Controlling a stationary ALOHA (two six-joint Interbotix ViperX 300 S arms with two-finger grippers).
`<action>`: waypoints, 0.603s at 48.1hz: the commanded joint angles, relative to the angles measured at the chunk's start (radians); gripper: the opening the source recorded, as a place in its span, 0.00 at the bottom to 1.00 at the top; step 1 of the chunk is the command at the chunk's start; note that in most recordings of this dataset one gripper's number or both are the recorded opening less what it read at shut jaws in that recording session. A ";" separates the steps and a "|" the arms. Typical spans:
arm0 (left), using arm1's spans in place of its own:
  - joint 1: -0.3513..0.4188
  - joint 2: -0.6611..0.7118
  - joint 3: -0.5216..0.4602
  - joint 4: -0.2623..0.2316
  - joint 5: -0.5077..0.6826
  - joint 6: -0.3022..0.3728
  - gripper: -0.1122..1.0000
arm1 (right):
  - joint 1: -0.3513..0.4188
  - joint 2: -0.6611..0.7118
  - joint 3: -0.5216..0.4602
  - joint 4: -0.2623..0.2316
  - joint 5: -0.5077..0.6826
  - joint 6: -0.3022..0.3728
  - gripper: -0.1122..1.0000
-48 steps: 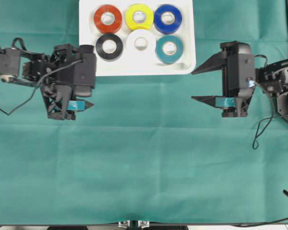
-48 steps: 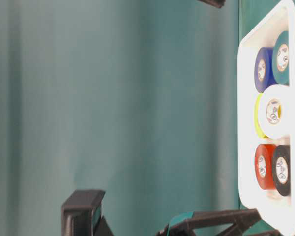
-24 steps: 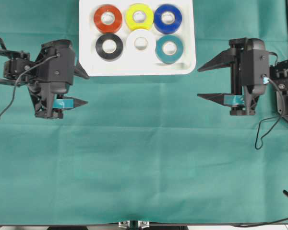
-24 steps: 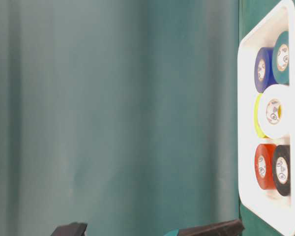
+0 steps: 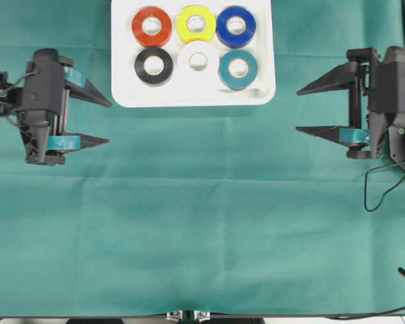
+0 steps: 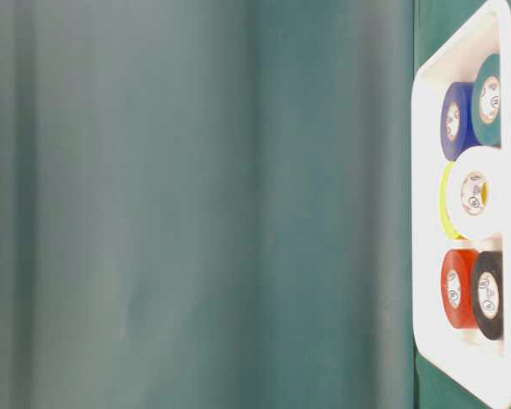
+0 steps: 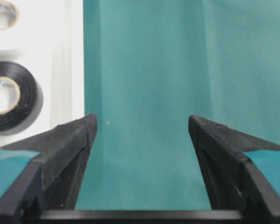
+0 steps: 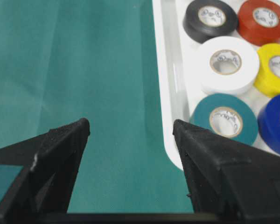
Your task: Put the tape alternately from left to right into the white case.
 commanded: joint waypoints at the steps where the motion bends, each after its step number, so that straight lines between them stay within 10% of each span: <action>1: 0.000 -0.038 0.008 -0.002 -0.031 -0.002 0.93 | -0.008 -0.028 0.002 0.000 -0.029 0.002 0.81; 29: 0.011 -0.083 0.049 -0.003 -0.040 -0.002 0.93 | -0.017 -0.196 0.083 0.000 -0.032 0.002 0.81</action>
